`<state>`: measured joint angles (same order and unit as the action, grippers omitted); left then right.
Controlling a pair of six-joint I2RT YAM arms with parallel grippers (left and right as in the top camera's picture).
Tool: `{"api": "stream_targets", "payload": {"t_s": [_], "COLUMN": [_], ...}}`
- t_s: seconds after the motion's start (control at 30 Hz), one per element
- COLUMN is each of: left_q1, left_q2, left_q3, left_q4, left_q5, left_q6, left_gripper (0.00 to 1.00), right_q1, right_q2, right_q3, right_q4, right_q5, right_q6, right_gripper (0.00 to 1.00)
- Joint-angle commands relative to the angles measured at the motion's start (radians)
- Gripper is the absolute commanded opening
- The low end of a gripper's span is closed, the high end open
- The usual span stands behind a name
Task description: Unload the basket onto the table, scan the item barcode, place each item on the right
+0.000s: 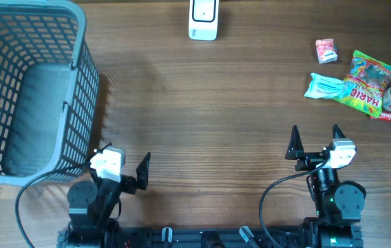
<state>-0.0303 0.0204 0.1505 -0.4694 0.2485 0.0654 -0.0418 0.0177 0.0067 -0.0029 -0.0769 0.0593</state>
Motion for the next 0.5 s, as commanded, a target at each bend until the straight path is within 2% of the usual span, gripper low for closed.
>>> {"api": "stream_targets", "payload": {"t_s": [0.0, 0.17, 0.23, 0.3, 0.47], "left_q1": [0.006, 0.006, 0.006, 0.005, 0.004], "left_q2": [-0.005, -0.006, -0.015, -0.017, -0.017], "left_q3": [-0.003, -0.014, -0.063, -0.143, -0.145], "left_q4": [0.177, 0.222, 0.281, 0.406, 0.399], "left_q5": [-0.035, -0.098, -0.101, -0.09, -0.15], "left_q6": [0.008, 0.009, 0.008, 0.008, 0.008], "left_gripper": [1.0, 1.0, 1.0, 1.0, 1.0], "right_q1": [0.005, 0.005, 0.005, 0.005, 0.005], "right_q2": [0.002, 0.002, 0.002, 0.002, 0.002], "right_q3": [-0.002, -0.002, -0.002, -0.002, -0.002], "right_q4": [0.004, 0.004, 0.004, 0.004, 0.004], "right_q5": [0.017, 0.017, 0.017, 0.017, 0.017], "right_q6": [-0.005, -0.005, -0.005, -0.005, -0.005], "right_gripper": [1.0, 1.0, 1.0, 1.0, 1.0]}}
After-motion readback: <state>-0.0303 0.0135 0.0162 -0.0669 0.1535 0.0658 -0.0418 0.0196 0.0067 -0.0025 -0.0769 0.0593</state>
